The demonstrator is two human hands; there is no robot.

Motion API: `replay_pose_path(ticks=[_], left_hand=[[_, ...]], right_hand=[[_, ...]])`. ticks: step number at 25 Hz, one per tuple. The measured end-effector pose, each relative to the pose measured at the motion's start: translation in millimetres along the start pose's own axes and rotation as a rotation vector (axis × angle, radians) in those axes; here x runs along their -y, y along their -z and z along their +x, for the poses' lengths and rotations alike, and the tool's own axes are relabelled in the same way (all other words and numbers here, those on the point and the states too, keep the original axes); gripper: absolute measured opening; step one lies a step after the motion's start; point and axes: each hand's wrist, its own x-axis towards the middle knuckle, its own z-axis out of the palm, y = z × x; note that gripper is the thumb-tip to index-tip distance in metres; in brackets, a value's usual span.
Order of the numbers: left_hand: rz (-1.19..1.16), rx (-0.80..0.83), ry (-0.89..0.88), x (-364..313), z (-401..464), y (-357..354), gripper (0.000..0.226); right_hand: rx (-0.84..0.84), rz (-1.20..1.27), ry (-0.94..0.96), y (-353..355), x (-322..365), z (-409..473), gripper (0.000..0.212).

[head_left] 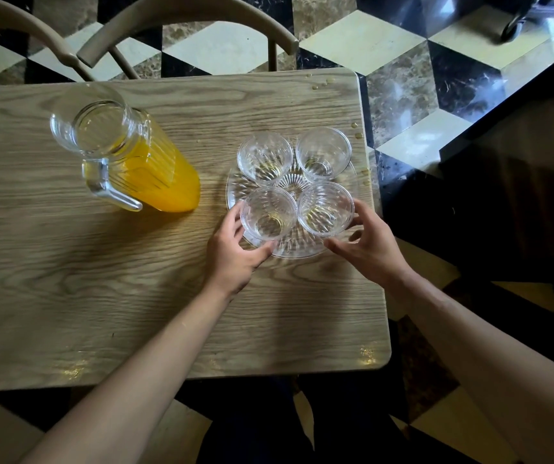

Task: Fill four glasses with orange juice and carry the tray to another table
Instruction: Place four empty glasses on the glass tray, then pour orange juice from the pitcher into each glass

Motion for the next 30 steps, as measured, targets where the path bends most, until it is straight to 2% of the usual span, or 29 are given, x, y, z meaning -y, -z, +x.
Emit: replay_pose_path(ticks=[5,10,13,18,23,27,30], left_hand=[[-0.018,-0.057,-0.014,-12,-25,10,0.094],[-0.032,-0.112,-0.030,-26,-63,18,0.103],[-0.035,-0.162,-0.061,-27,-93,25,0.104],[-0.027,-0.288,-0.078,-29,-134,45,0.100],[-0.031,-0.396,-0.076,-32,-150,73,0.095],[-0.014,-0.425,-0.092,-29,-138,102,0.097],[0.001,-0.394,-0.075,-21,-110,129,0.089]], right_hand=[[-0.008,0.087,0.019,6,9,-17,0.076],[-0.125,0.192,-0.062,16,16,-48,0.070],[-0.173,0.221,-0.061,22,21,-70,0.058],[-0.083,0.201,0.052,15,53,-83,0.038],[0.057,0.195,0.193,-11,98,-74,0.034],[0.089,0.219,0.251,-41,132,-57,0.030],[0.084,0.200,0.289,-71,161,-40,0.030]])
